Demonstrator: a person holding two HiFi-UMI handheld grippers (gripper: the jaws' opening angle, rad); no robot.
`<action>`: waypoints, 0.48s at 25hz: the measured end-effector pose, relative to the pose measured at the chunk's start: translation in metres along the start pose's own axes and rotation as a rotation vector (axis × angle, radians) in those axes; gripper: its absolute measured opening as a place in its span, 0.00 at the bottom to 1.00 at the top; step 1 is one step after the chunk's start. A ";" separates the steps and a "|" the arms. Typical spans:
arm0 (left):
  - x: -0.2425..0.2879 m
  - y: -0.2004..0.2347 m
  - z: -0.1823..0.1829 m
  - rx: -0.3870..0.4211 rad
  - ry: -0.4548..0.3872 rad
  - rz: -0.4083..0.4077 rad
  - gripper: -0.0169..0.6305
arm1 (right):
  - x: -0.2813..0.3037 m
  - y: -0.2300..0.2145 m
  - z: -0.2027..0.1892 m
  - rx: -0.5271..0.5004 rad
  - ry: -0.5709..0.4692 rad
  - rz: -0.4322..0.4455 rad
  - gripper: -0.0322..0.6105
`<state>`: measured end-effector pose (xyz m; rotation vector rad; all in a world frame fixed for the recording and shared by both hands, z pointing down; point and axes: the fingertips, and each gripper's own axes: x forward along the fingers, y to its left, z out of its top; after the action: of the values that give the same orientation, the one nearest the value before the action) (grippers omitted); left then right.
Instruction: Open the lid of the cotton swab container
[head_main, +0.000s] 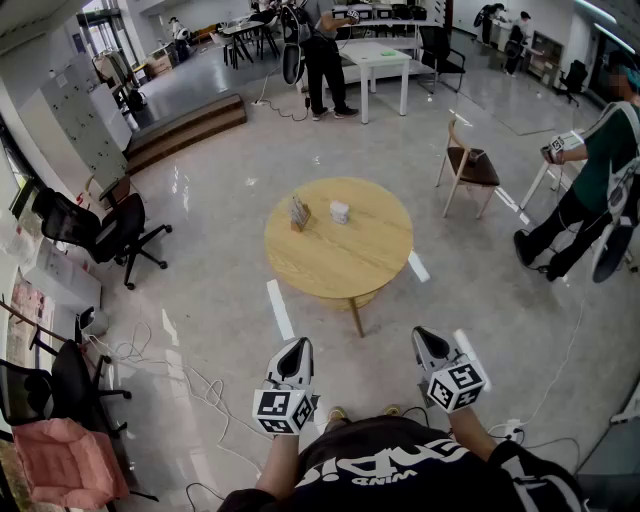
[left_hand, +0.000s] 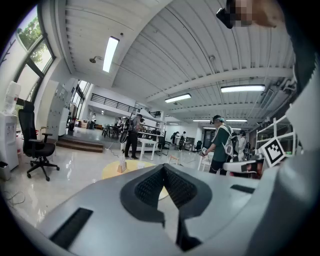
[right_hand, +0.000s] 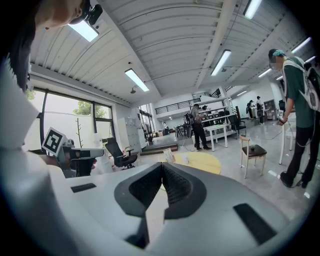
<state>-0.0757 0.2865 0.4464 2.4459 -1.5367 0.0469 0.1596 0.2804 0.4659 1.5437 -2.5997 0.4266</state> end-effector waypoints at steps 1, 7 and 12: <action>0.000 0.002 0.000 0.003 -0.002 -0.004 0.04 | 0.002 0.002 0.000 -0.001 -0.005 0.000 0.05; 0.008 0.014 0.007 0.010 -0.010 -0.023 0.04 | 0.017 0.011 0.005 -0.018 -0.013 0.003 0.05; 0.014 0.028 0.011 0.014 -0.003 -0.047 0.04 | 0.032 0.025 0.010 -0.013 -0.036 0.010 0.05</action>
<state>-0.0955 0.2603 0.4430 2.4923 -1.4845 0.0458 0.1233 0.2620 0.4580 1.5491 -2.6325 0.3855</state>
